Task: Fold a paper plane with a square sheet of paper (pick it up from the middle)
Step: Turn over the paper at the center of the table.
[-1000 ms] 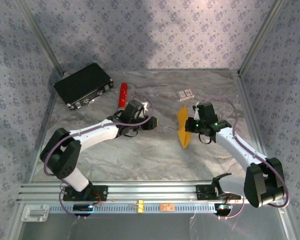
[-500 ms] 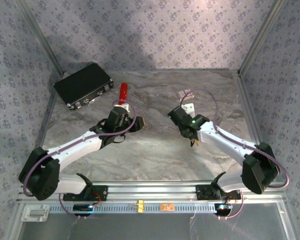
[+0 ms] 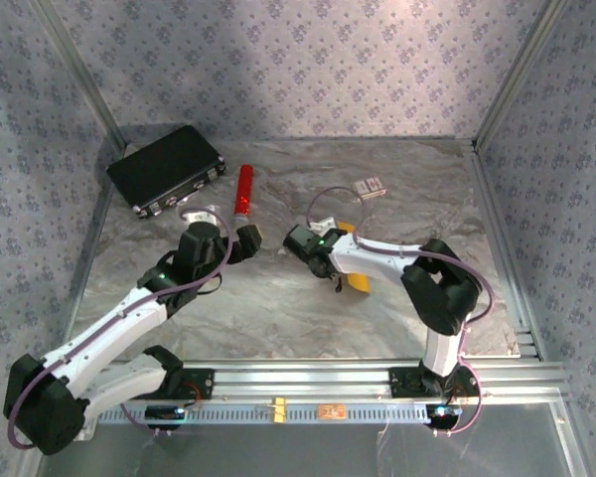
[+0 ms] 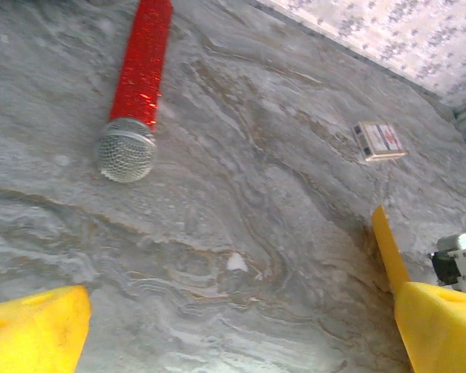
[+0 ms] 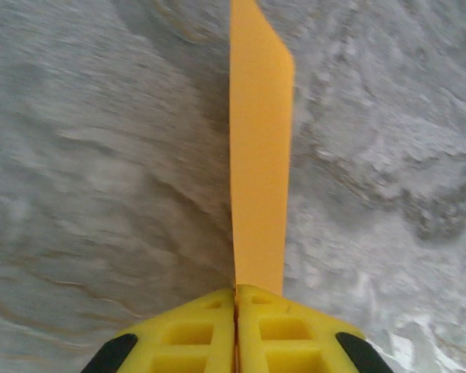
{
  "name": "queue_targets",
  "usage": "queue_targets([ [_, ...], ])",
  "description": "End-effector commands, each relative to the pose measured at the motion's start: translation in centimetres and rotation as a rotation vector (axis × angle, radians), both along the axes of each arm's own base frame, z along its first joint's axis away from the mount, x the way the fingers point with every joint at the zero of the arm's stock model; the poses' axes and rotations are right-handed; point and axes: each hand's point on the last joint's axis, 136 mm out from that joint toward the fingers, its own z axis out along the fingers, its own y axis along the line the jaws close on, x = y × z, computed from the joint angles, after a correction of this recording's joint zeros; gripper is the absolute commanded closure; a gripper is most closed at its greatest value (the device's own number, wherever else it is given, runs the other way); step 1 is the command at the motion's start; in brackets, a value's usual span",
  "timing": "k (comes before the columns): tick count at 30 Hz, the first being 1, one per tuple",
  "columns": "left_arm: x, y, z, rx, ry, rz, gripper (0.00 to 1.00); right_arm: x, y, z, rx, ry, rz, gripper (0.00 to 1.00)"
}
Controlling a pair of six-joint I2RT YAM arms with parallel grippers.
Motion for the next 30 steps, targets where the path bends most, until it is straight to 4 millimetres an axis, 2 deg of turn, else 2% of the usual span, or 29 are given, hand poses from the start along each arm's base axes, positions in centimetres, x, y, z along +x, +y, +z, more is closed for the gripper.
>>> queue_targets([
  [1, -0.7, 2.3, -0.8, 0.092, 0.019, 0.049, 0.0, 0.4, 3.0, -0.4, 0.115, 0.02, 0.005, 0.89],
  [4, -1.0, 3.2, -0.2, 0.126, 0.011, 0.062, 0.0, 0.5, 5.2, -1.2, 0.223, 0.063, 0.03, 0.87],
  [7, -1.3, 4.5, 0.0, 0.145, 0.018, 0.121, 0.0, 0.6, 6.8, -1.7, 0.316, 0.101, 0.045, 0.85],
  [11, -1.8, 5.3, 0.0, 0.174, 0.028, 0.131, 0.0, 0.5, 8.6, -2.1, 0.464, 0.153, 0.075, 0.82],
  [13, -2.0, 5.5, -0.1, 0.199, 0.043, 0.124, 0.0, 0.5, 9.6, -1.8, 0.558, 0.177, 0.1, 0.76],
  [15, -2.2, 6.1, -0.3, 0.218, 0.081, 0.145, 0.0, 0.7, 10.8, -0.7, 0.659, 0.184, 0.14, 0.66],
  [16, -2.3, 6.2, -0.4, 0.23, 0.101, 0.145, 0.0, 0.2, 10.4, -1.0, 0.686, 0.202, 0.144, 0.61],
  [18, -2.4, 6.0, -0.7, 0.258, 0.132, 0.125, 0.0, 0.3, 10.5, 0.0, 0.762, 0.199, 0.163, 0.55],
  [22, -2.0, 4.2, -1.9, 0.27, 0.185, 0.039, 0.0, 0.8, 8.8, 2.0, 0.875, 0.163, 0.131, 0.53],
  [25, -1.4, 1.9, -2.8, 0.244, 0.237, -0.044, 0.0, 1.0, 6.6, 2.3, 0.939, 0.157, 0.077, 0.54],
  [30, -0.8, -2.9, -4.5, 0.161, 0.326, -0.22, 0.0, 0.9, 2.7, 0.8, 1.047, 0.171, -0.056, 0.61],
])
